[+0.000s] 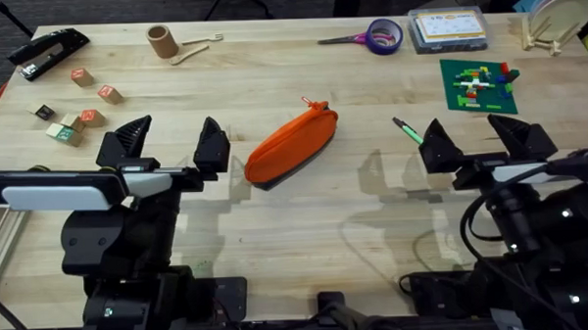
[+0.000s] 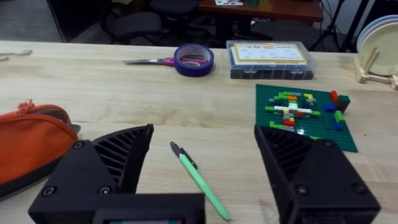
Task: Unzip the bag, pick up the pens from the table one at a time and place them inside, then zip the bag closed.
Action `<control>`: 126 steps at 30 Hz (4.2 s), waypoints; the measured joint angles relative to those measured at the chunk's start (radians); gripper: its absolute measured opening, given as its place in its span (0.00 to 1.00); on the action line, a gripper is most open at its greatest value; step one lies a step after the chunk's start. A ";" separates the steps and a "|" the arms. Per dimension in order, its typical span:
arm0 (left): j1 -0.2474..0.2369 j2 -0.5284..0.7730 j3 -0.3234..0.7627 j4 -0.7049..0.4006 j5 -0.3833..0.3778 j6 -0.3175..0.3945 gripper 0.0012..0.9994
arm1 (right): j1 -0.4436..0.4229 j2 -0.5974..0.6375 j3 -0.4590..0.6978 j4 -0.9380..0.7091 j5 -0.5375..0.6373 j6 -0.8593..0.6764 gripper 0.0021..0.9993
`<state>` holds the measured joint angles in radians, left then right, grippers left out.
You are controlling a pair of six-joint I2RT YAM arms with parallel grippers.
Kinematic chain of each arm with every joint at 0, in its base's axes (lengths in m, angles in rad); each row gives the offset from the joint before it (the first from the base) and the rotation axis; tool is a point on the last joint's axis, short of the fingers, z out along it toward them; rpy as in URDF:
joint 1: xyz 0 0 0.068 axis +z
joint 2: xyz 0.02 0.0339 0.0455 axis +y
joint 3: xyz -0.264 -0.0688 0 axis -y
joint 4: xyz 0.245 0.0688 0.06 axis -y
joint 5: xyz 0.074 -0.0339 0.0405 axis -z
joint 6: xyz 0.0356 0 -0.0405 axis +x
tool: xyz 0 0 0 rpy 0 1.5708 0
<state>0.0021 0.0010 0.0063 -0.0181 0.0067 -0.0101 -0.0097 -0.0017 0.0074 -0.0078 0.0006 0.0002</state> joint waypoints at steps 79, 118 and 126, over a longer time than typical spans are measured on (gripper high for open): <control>-0.005 0.809 0.958 -0.611 0.300 0.026 0.99 | 0.000 0.702 1.019 -0.780 -0.091 -0.005 1.00; -0.005 0.809 0.971 -1.080 0.637 0.444 0.99 | 0.000 0.702 1.019 -0.782 -0.099 -0.106 1.00; -0.005 0.809 0.971 -1.120 0.640 0.444 0.99 | 0.000 0.702 1.019 -0.782 -0.099 -0.106 1.00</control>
<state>-0.0025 0.8098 0.9771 -1.1384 0.6472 0.4335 -0.0097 0.7006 1.0260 -0.7898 -0.0982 -0.1055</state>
